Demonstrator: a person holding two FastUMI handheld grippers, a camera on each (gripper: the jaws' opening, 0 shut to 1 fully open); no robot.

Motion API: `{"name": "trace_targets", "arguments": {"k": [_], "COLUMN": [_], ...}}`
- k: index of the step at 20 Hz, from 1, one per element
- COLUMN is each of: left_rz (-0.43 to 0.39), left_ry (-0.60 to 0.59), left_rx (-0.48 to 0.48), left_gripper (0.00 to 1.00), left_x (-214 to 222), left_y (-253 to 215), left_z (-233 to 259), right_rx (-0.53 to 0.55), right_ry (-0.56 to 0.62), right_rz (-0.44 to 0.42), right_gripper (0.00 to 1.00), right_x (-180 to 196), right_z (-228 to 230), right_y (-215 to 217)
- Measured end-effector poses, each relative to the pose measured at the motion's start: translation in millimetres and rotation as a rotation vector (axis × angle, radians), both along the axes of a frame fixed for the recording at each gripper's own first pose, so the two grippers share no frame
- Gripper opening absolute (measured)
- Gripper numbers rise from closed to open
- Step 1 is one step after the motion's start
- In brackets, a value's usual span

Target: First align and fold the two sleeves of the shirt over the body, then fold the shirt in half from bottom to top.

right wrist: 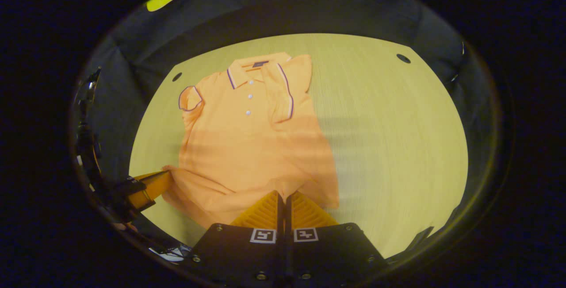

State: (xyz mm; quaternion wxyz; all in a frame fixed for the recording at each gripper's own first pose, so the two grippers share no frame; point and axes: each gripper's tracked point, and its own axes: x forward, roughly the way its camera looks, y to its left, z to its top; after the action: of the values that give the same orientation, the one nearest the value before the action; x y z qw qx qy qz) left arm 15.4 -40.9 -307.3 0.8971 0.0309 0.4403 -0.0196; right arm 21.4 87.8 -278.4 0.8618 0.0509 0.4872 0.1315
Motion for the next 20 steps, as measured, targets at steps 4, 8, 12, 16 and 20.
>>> {"name": "trace_targets", "arguments": {"k": [4,8,12,16,20], "left_rz": [0.027,0.041,0.038,0.035,0.02], "left_ry": [-0.061,-0.112,-0.153,-0.192,-0.22], "left_rx": [-0.018,-0.025,-0.031,-0.042,-0.043], "left_gripper": [0.05,0.05,0.05,0.05,0.06], "left_x": [63,125,183,232,272], "left_y": [6,14,12,6,2], "left_z": [24,45,58,67,70], "right_rx": [0.013,0.03,0.051,0.071,0.084], "right_ry": [-0.058,-0.104,-0.145,-0.177,-0.211], "right_rz": [-0.005,-0.017,-0.039,-0.067,-0.091], "right_gripper": [0.0,0.0,0.0,0.0,0.0], "right_x": [63,119,170,216,254], "right_z": [19,37,53,61,68], "right_y": [6,11,17,20,21]}}
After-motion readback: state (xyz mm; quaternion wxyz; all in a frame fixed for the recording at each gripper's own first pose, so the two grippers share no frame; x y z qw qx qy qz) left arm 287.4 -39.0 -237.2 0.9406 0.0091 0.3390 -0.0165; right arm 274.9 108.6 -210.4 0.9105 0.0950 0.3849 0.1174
